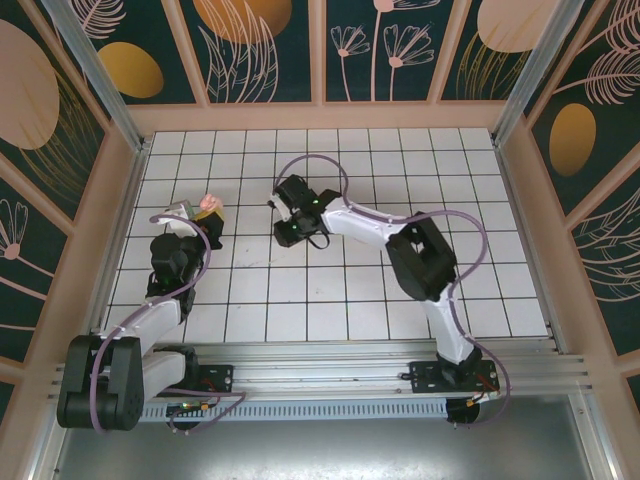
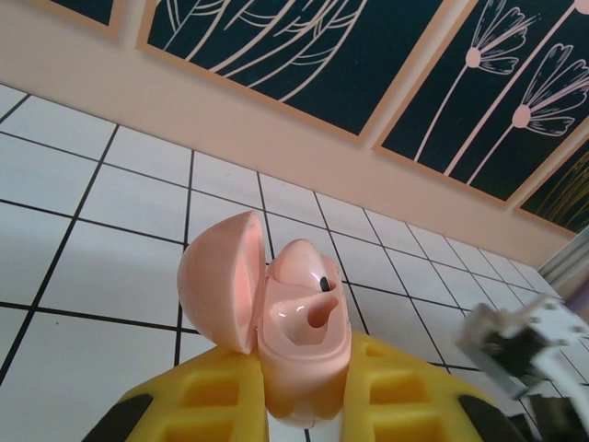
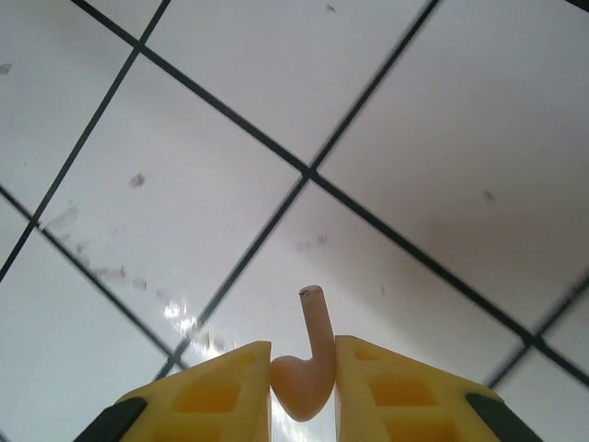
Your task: Insert wireless bluetooth earbuds into charging case
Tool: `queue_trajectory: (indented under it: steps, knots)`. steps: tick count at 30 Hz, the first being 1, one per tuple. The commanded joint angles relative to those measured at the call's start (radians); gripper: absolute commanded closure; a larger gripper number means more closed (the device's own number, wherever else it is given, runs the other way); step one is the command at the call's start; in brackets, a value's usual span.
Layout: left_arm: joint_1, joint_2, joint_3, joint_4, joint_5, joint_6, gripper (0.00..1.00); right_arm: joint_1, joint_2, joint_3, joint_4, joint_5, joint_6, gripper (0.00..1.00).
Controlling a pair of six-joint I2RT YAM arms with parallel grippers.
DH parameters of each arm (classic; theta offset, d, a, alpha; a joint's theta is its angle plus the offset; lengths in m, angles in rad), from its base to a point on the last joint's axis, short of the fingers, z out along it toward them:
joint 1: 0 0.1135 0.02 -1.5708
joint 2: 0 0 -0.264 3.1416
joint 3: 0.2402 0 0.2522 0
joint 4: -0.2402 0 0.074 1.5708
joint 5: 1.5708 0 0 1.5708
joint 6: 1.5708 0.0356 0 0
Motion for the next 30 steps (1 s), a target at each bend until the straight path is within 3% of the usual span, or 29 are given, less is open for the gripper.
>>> queue_trajectory:
  steps: [1,8,14,26,30]
  knots:
    - [0.008,0.002,0.03,0.014,0.038,0.014,0.87,-0.033,-0.115,-0.134,0.064,-0.006,0.069,0.78]
    - [0.006,0.051,0.046,0.057,0.103,-0.02,0.88,-0.073,-0.281,-0.393,0.083,-0.002,0.202,0.78]
    - [0.005,0.075,0.058,0.081,0.129,-0.041,0.88,-0.088,-0.336,-0.525,0.095,0.001,0.306,0.78]
    - [0.002,0.058,0.057,0.062,0.126,-0.033,0.88,-0.082,-0.335,-0.562,0.122,-0.048,0.436,0.77]
    - [0.002,0.058,0.053,0.065,0.127,-0.032,0.89,-0.077,-0.327,-0.547,0.097,-0.075,0.457,0.71]
